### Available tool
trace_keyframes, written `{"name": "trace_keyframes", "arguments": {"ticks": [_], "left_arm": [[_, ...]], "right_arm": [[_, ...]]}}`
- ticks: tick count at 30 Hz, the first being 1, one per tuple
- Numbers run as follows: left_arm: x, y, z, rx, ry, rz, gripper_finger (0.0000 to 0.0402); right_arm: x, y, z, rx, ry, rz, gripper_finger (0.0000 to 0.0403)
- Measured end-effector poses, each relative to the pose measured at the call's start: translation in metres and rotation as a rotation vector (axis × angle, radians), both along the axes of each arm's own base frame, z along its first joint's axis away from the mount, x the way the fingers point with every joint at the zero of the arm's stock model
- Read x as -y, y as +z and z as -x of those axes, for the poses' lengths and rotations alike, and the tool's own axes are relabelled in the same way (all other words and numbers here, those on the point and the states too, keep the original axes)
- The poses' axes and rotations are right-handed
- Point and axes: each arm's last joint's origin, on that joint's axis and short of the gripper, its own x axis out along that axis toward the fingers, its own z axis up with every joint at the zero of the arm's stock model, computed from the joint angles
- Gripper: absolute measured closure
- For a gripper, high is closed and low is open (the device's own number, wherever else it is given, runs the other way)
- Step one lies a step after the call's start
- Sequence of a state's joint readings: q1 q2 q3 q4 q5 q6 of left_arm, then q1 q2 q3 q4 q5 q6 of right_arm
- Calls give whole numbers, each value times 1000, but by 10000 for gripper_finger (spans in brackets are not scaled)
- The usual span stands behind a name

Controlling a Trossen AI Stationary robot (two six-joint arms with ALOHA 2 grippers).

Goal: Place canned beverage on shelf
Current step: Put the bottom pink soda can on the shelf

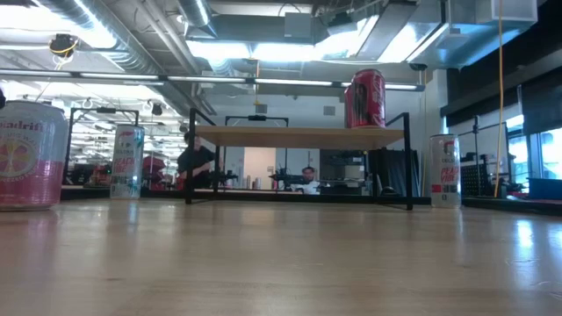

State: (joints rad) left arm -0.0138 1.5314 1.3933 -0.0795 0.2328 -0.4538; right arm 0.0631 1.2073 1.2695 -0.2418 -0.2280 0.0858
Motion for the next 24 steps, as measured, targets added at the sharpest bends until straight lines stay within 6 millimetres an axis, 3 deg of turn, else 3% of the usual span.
{"name": "trace_keyframes", "arguments": {"ticks": [6, 10, 14, 19, 24], "left_arm": [[-4, 2, -1, 17, 207, -44, 127], [-7, 4, -1, 45, 299, -81, 126], [-5, 9, -2, 96, 293, -129, 126], [-4, 13, -2, 149, 263, -215, 126], [-5, 17, -1, 187, 254, -284, 125]], "right_arm": [[7, 23, 45, -25, -154, 63, 76], [12, 28, 57, -5, -279, 95, 91], [13, 29, 56, 4, -322, 83, 96], [12, 23, 36, -2, -364, 26, 95], [9, 20, 12, 44, -296, -5, 95]]}}
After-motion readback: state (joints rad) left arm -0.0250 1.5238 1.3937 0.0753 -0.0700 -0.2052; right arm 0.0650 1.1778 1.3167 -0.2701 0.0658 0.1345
